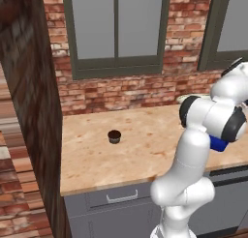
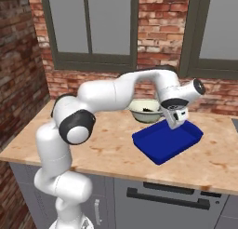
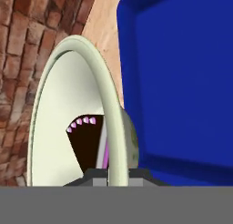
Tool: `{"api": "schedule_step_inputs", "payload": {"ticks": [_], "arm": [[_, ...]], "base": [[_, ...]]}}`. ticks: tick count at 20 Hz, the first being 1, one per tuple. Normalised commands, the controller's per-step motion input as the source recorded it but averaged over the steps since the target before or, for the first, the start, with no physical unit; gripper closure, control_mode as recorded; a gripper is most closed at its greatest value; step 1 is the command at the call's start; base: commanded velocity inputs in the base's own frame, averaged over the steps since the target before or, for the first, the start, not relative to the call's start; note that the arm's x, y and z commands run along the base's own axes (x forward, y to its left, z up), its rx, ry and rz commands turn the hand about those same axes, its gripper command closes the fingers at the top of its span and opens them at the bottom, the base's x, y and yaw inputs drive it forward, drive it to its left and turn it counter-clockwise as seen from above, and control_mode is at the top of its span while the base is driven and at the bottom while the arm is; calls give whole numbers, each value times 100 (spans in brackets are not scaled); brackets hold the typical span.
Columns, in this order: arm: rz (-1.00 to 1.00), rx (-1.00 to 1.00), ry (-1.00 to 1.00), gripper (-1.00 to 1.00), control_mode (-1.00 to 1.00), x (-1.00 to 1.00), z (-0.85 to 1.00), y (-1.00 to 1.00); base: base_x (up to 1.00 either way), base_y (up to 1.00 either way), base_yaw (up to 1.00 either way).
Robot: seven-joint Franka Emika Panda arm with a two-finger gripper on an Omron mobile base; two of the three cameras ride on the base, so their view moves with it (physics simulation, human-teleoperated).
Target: Place the bowl with cake and the cupcake onto the tray.
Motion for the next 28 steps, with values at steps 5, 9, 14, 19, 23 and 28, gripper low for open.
{"api": "schedule_step_inputs", "payload": {"ticks": [5, 9, 14, 19, 23, 28], "arm": [[-16, -1, -2, 100, -100, -28, -3, -77], [-15, -1, 0, 100, -100, -3, -12, -72], [-13, -3, 0, 100, -100, 0, -40, -32], [-11, -6, -5, 100, -100, 0, -58, -1], [-9, -6, -6, 100, -100, 0, -39, -8], [-7, -3, -10, 100, -100, 1, -27, -5]], "base": [[0, 0, 0], [0, 0, 0], [0, 0, 0], [0, 0, 0], [0, 0, 0], [0, 0, 0]]}}
